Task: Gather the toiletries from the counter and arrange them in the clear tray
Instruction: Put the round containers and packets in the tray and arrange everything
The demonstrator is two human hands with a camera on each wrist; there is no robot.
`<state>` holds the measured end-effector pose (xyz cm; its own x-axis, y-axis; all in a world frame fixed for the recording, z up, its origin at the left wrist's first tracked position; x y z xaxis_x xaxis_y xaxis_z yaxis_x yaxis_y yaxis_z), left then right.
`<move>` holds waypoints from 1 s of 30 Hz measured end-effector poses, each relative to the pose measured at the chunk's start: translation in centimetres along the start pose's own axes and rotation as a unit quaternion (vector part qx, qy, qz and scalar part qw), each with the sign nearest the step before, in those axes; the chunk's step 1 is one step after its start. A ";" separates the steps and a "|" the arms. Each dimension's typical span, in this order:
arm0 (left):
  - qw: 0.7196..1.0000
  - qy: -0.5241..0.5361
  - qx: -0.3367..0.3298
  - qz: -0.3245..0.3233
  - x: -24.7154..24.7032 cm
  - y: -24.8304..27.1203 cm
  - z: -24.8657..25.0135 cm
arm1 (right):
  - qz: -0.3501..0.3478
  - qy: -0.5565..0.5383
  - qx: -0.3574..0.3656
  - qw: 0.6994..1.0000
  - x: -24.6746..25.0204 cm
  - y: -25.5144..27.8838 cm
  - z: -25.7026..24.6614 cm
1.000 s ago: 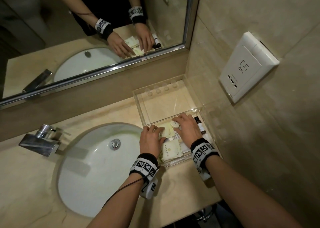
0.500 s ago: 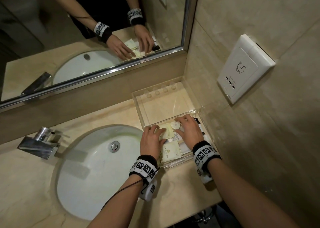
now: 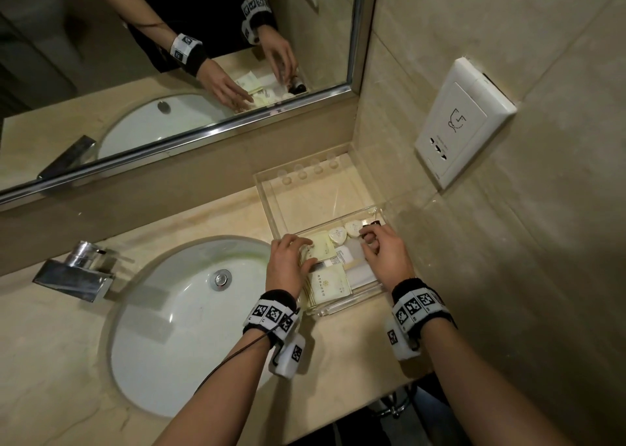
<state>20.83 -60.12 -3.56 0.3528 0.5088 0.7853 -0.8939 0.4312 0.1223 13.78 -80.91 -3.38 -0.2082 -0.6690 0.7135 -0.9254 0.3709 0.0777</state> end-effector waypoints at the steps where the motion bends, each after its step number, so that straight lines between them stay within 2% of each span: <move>1: 1.000 0.016 0.007 0.011 0.4 0.3 -0.4 | -0.001 -0.003 -0.008 1.000 0.1 0.5 0.2; 7: 0.996 0.063 0.068 0.010 0.5 3.1 -2.2 | -0.018 -0.040 -0.071 0.996 0.0 3.9 2.5; 9: 0.997 0.060 0.037 -0.010 -0.3 4.0 -1.2 | -0.037 -0.026 -0.067 0.997 -0.3 4.7 2.6; 11: 0.997 0.023 -0.026 -0.065 -1.8 4.7 0.8 | -0.039 -0.024 -0.062 0.997 -0.4 5.2 2.4; 13: 0.993 -0.024 -0.063 -0.092 -3.0 5.1 2.0 | -0.042 -0.036 -0.056 0.997 -0.8 5.7 2.0; 18: 0.998 -0.025 -0.019 -0.062 -3.9 5.4 1.7 | -0.060 -0.034 -0.031 0.997 -1.9 6.1 0.7; 23: 0.999 -0.006 -0.041 -0.028 -2.5 5.1 1.8 | -0.049 -0.021 -0.038 0.998 -1.3 4.9 -0.7; 27: 0.999 -0.026 -0.015 0.017 -0.2 2.9 0.5 | -0.108 0.000 -0.064 0.992 -3.0 2.6 -2.1; 30: 0.996 -0.078 -0.044 -0.020 -0.5 1.3 0.7 | -0.102 -0.035 -0.125 0.986 -3.8 1.1 -2.0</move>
<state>19.32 -60.34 -3.33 0.3343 0.3705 0.8666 -0.8501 0.5155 0.1076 14.17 -76.68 -4.58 -0.0539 -0.7855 0.6165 -0.8454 0.3645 0.3905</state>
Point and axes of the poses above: each hand's wrist, its own y-axis away from the middle knuckle, its own x-axis out of the back of the hand, z = x × y, the point moved 9 cm from there along -y, towards the middle knuckle, and after that the axes turned 3 degrees about -z, right-handed, at the moved point
